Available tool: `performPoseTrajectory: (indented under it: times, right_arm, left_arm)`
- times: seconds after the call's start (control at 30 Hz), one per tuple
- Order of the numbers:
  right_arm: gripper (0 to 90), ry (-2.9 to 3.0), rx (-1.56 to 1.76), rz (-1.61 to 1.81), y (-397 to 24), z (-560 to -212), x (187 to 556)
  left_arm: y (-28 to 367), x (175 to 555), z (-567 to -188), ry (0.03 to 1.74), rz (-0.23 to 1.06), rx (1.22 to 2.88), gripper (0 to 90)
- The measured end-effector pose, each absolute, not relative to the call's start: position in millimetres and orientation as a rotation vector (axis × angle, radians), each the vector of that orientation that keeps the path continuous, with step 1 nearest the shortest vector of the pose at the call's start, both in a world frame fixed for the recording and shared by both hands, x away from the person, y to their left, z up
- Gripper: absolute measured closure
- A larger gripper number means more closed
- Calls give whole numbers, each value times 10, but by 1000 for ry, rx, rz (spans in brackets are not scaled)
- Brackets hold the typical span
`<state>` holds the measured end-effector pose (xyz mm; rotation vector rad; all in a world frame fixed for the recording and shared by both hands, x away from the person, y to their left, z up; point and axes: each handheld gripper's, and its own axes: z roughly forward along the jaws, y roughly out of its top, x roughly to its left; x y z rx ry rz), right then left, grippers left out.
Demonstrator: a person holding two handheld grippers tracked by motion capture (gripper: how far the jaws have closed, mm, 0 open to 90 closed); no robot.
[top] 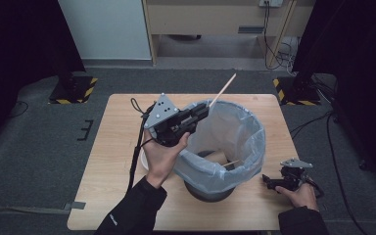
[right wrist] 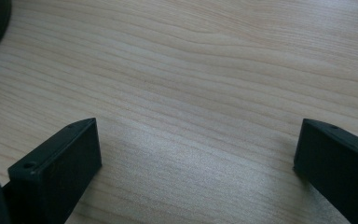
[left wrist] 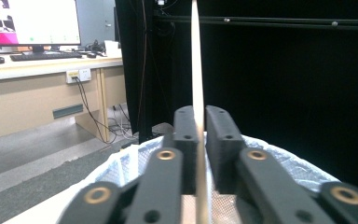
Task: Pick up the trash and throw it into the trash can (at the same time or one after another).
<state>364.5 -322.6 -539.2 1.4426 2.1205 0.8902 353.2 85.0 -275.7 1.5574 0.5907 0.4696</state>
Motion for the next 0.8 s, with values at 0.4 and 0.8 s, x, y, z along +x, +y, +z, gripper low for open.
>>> performPoseTrajectory:
  times: [0.4, 0.8]
  right_arm:
    - [8, 2121, 1442, 890, -3226, -5392, 3645]
    - [8, 2120, 1443, 890, -3226, -5392, 3645]
  left_arm:
    - [1241, 3486, -2792, 632, 515, 1524, 611]
    - [1996, 3528, -3167, 820, 628, 1547, 490]
